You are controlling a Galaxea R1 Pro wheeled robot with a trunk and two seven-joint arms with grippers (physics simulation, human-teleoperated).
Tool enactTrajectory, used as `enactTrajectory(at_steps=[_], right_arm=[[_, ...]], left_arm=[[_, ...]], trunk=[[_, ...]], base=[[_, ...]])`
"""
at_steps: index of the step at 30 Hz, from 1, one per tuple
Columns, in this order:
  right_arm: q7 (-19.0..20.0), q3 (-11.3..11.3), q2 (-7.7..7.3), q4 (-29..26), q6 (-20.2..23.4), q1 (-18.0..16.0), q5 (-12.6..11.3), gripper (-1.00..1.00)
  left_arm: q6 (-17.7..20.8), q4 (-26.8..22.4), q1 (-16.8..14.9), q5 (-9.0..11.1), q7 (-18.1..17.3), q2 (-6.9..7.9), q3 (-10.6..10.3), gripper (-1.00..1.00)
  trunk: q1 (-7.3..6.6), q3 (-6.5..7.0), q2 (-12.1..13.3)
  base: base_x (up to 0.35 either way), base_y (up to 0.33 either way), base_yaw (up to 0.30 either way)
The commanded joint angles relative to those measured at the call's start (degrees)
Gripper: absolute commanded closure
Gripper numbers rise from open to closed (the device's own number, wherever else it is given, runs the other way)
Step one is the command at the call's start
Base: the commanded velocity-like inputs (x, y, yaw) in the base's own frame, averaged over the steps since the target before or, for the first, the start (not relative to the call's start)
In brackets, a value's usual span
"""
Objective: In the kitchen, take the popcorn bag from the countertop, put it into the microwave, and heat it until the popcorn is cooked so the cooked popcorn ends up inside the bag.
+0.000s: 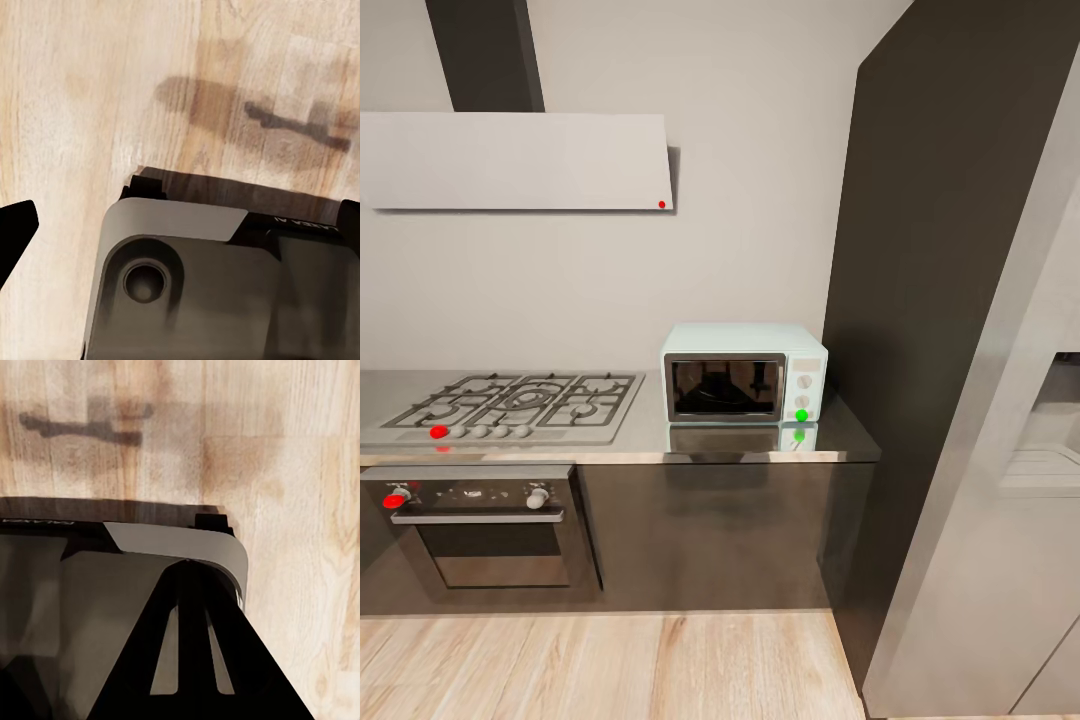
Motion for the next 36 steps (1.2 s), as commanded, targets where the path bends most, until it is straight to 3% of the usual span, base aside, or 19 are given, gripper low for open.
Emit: enactTrajectory(at_steps=[1,15,19,21,23,24,28,36], right_arm=[[0.12,-0.49,-0.03,0.15,-0.29,-0.06,0.47,1.0],[0.17,-0.69,0.01,0.11,-0.4,-0.06,0.26,1.0],[0.14,-0.2,1.8,0.35,-0.44,-0.06,0.4,1.0],[0.08,-0.21,0.59,0.42,-0.52,-0.06,0.2,1.0],[0.02,-0.48,-2.5,0.47,-0.54,-0.06,0.01,1.0],[0.01,-0.57,-3.27,0.44,-0.55,-0.06,-0.02,1.0],[0.02,-0.51,-3.35,0.48,-0.63,-0.06,0.17,1.0],[0.01,-0.49,-3.13,0.5,-0.64,-0.06,0.29,1.0]], left_arm=[[-0.19,0.07,-0.04,0.59,-0.24,0.01,-0.48,-1.0],[-0.19,0.07,-0.05,0.56,-0.24,0.01,-0.52,-1.0],[-0.19,0.07,-0.07,0.56,-0.24,0.01,-0.55,-1.0],[-0.19,0.07,-0.05,0.56,-0.24,0.01,-0.53,-1.0],[-0.19,0.09,-0.05,0.89,-0.18,0.08,-0.31,-1.0],[-0.2,0.11,-0.06,1.03,-0.16,0.15,-0.18,-1.0],[-0.19,0.12,-0.05,1.17,-0.16,0.86,-0.11,-1.0],[-0.19,0.09,-0.05,1.13,-0.22,0.8,-0.15,-1.0]], trunk=[[0.0,-0.07,-0.04],[0.0,-0.07,-0.04],[0.0,-0.07,-0.04],[0.0,-0.07,-0.04],[0.0,-0.07,-0.04],[0.0,-0.07,-0.04],[0.0,-0.07,-0.04],[0.0,-0.07,-0.04]], base=[[0.0,0.0,0.0],[0.0,0.0,0.0],[0.0,0.0,0.0],[0.0,0.0,0.0],[0.0,0.0,0.0],[0.0,0.0,0.0],[0.0,0.0,0.0],[0.0,0.0,0.0]])
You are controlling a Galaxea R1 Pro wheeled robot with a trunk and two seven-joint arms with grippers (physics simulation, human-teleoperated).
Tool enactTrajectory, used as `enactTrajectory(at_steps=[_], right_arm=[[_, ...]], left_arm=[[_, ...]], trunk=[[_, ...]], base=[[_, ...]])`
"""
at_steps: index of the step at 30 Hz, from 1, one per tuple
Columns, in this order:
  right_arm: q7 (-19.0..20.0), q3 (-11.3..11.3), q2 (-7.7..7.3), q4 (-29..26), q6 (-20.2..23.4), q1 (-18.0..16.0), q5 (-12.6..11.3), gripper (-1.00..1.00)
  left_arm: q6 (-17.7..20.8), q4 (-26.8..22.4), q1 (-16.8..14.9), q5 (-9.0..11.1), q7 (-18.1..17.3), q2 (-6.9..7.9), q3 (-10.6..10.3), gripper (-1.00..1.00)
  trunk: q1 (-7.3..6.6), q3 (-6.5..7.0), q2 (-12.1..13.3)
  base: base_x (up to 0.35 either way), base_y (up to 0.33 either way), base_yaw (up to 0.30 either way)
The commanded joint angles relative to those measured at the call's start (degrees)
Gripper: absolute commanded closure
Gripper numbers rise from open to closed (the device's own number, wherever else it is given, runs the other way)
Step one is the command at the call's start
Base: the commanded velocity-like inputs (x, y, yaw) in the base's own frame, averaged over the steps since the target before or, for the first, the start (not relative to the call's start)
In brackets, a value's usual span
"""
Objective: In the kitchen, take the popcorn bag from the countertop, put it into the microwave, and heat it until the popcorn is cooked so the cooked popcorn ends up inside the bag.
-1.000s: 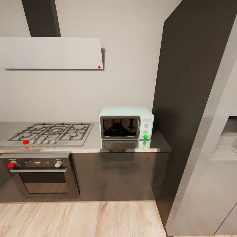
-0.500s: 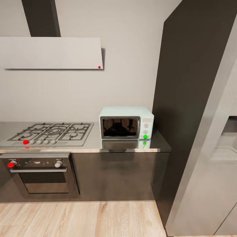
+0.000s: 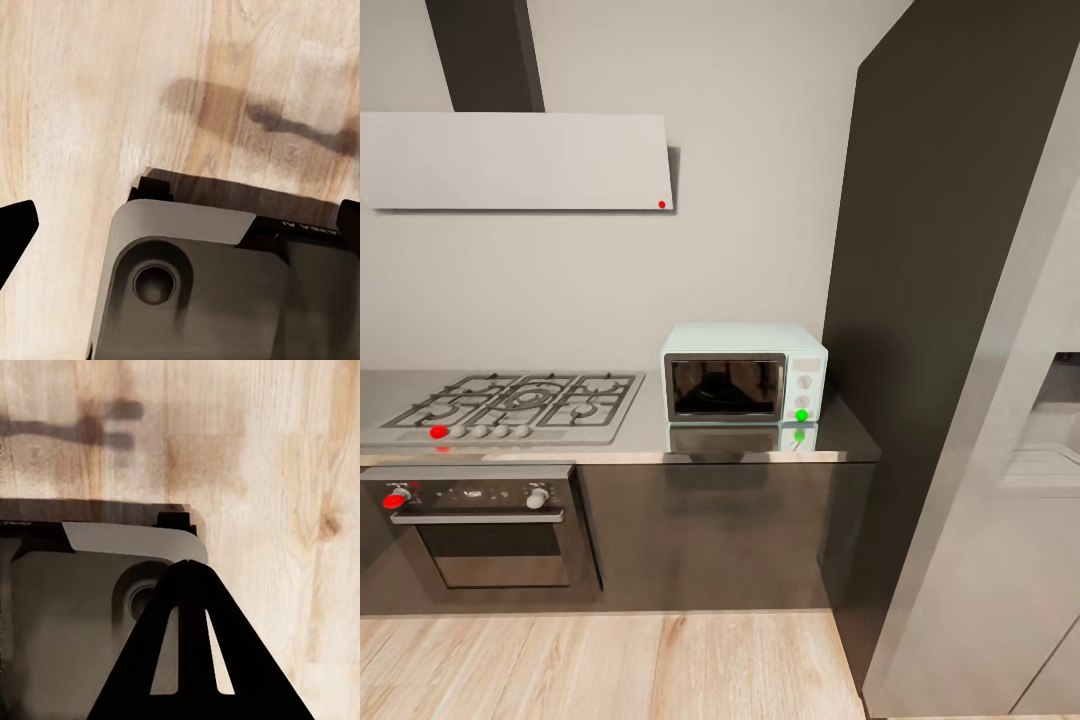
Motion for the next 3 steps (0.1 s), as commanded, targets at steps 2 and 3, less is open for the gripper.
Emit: enactTrajectory(at_steps=[2,3], right_arm=[[0.11,-0.49,0.02,0.18,-0.37,-0.07,0.53,1.0],[0.13,-0.49,0.03,0.18,-0.37,-0.07,0.54,1.0]], left_arm=[[-0.18,0.07,-0.05,0.54,-0.24,0.01,-0.51,-1.0],[-0.18,0.06,-0.07,0.51,-0.25,-0.01,-0.53,-1.0]], trunk=[[0.0,-0.07,-0.04],[0.0,-0.07,-0.04]], base=[[0.0,0.0,0.0],[0.0,0.0,0.0]])
